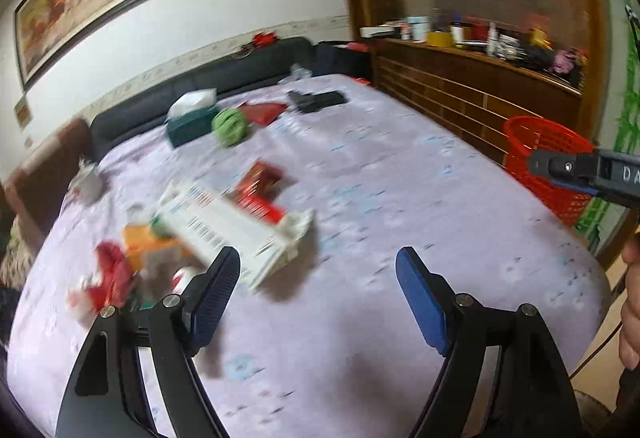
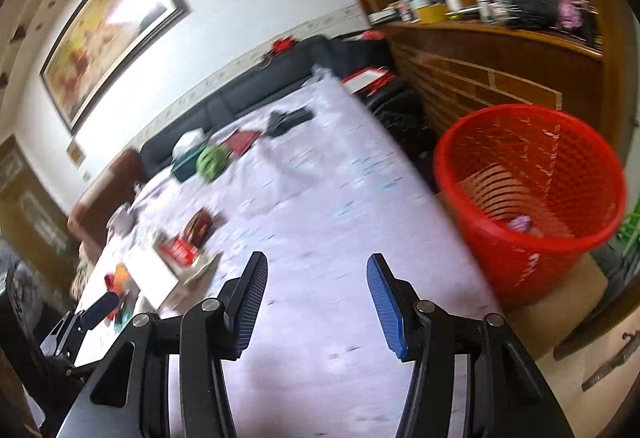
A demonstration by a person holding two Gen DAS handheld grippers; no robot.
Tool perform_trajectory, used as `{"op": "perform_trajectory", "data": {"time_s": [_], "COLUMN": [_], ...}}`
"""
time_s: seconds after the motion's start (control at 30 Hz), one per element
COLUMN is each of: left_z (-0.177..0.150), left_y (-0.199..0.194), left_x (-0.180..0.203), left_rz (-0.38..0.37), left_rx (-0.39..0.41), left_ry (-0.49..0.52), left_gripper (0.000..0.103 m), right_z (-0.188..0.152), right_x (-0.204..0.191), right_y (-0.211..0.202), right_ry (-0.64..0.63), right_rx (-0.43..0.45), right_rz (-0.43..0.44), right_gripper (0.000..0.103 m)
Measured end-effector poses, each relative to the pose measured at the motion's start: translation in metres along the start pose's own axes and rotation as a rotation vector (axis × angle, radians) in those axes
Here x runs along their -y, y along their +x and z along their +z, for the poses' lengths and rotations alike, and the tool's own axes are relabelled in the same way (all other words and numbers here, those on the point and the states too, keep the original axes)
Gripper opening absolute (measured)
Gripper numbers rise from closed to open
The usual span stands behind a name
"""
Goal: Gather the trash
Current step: 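Grasp the white medicine box with the right tool while the left tool grasps the white spray bottle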
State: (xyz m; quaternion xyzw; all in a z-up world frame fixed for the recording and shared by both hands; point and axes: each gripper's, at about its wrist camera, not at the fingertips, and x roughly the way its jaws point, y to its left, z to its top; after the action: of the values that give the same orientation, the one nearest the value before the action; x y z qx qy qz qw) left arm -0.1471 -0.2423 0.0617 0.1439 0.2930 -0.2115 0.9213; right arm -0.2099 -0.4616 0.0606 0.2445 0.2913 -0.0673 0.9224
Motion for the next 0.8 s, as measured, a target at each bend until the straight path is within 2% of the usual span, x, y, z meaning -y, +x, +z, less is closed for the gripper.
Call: {"op": "perform_trajectory", "data": {"time_s": [0.23,0.5,0.57,0.7,0.73,0.8], "left_z": [-0.023,-0.054,-0.056,-0.053,-0.052,-0.047], "left_y": [0.0,0.004,0.008,0.026,0.032,0.045], "left_x": [-0.058,-0.143,-0.152,-0.148,-0.145,-0.138], "left_rz": [0.026,0.013,-0.017,-0.088,-0.089,-0.091], "left_rx": [-0.044,-0.109,-0.126,-0.172,-0.184,-0.203], "left_ry": [-0.134,-0.365,-0.395,-0.398,-0.394,-0.379], "left_gripper": [0.079,0.079,0.072,0.066,0.062,0.061], "right_z": [-0.018,-0.033,-0.037,-0.041,-0.042,-0.041], "right_x": [-0.051,-0.083,-0.088,-0.094,-0.095,-0.098], "right_y": [0.022,0.034,0.037,0.042,0.044,0.045], "right_ry": [-0.093,-0.157,-0.165,-0.175,-0.178,-0.188], "right_rx": [-0.062,-0.104,-0.114,-0.135,-0.139,-0.146], "right_rz": [0.034,0.061,0.071,0.087,0.09,0.095], "right_gripper": [0.056,0.056,0.056,0.056,0.056,0.056]}}
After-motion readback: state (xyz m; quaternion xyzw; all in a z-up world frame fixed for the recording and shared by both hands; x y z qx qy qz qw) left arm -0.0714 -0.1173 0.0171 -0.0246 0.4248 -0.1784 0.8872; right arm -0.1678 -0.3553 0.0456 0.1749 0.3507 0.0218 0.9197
